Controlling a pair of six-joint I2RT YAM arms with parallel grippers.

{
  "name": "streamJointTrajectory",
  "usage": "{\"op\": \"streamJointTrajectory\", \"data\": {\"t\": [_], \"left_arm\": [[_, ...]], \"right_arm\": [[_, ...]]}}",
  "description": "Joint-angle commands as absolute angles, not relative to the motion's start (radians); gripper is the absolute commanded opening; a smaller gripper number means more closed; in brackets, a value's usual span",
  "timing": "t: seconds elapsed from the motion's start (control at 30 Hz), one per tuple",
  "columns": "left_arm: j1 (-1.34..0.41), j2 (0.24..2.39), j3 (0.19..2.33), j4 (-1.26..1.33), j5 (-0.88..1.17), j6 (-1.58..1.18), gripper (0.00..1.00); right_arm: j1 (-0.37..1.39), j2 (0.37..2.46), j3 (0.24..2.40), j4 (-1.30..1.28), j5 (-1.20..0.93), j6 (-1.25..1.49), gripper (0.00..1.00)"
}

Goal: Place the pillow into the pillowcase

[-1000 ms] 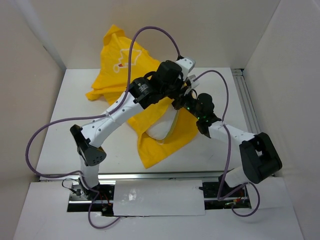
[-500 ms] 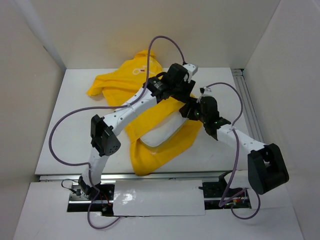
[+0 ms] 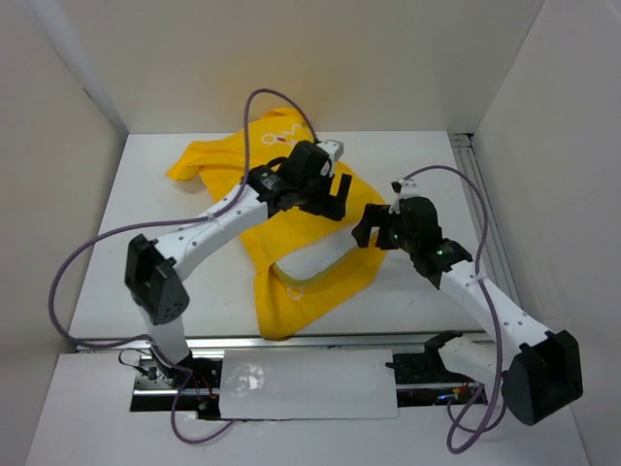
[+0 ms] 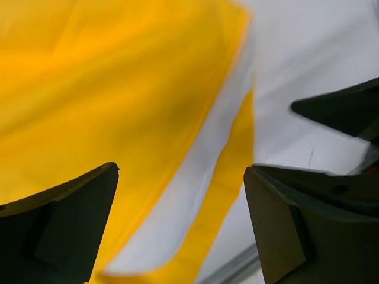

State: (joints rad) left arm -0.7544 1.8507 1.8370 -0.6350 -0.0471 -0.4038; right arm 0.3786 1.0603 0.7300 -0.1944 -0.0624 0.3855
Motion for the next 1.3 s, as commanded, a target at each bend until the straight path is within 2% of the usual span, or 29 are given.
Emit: {"op": "streamJointTrajectory", "data": {"t": [0.0,0.13,0.27,0.4,0.5,0.63,0.7,0.77,0.8,0.83,0.93,0.97,1.0,1.07,1.27], "left_arm": [[-0.727,1.618,1.647,-0.607,-0.158,-0.543,1.00],[-0.727,1.359,1.225,-0.583,-0.230,-0.687,1.00],[-0.713,1.131,0.979,-0.646,-0.242,-0.871,1.00],[-0.738,0.985,0.744,-0.588,-0.203,-0.986,1.00],[-0.793,0.997,0.638,-0.485,-0.167,-1.030,0.99],[-0.867,1.094,0.604,-0.416,-0.190,-1.052,0.99],[-0.867,1.166,0.604,-0.407,-0.213,-1.061,0.99],[-0.867,1.239,0.615,-0.407,-0.222,-1.062,0.95],[-0.867,1.261,0.638,-0.407,-0.233,-1.062,0.91],[-0.876,1.281,0.638,-0.407,-0.233,-1.062,0.75],[-0.876,1.338,0.678,-0.407,-0.233,-1.052,0.39],[-0.876,1.347,0.678,-0.407,-0.233,-1.052,0.09],[-0.885,1.347,0.692,-0.394,-0.233,-1.052,0.00],[-0.896,1.358,0.702,-0.378,-0.224,-1.032,0.00],[-1.006,1.304,0.755,-0.335,-0.192,-1.011,0.00]], "right_arm": [[0.451,0.993,0.753,-0.293,-0.106,0.220,0.95],[0.578,1.011,0.733,-0.262,-0.143,0.167,0.95],[0.716,1.129,0.773,-0.226,-0.080,0.167,0.97],[0.891,1.235,0.808,-0.149,0.023,0.167,0.97],[0.954,1.327,0.848,-0.100,0.089,0.179,0.97],[0.963,1.471,0.923,-0.066,0.225,0.231,0.97],[0.963,1.528,0.960,-0.066,0.344,0.285,0.91],[0.963,1.540,0.980,-0.046,0.380,0.301,0.85],[0.963,1.540,0.980,-0.013,0.399,0.313,0.81],[0.963,1.540,0.980,0.004,0.399,0.313,0.62],[0.963,1.529,0.971,0.064,0.420,0.327,0.20],[0.963,1.529,0.971,0.081,0.420,0.327,0.14],[0.963,1.529,0.971,0.116,0.402,0.316,0.10],[0.963,1.529,0.991,0.156,0.361,0.304,0.00],[0.942,1.506,1.051,0.297,0.270,0.268,0.00]]}}
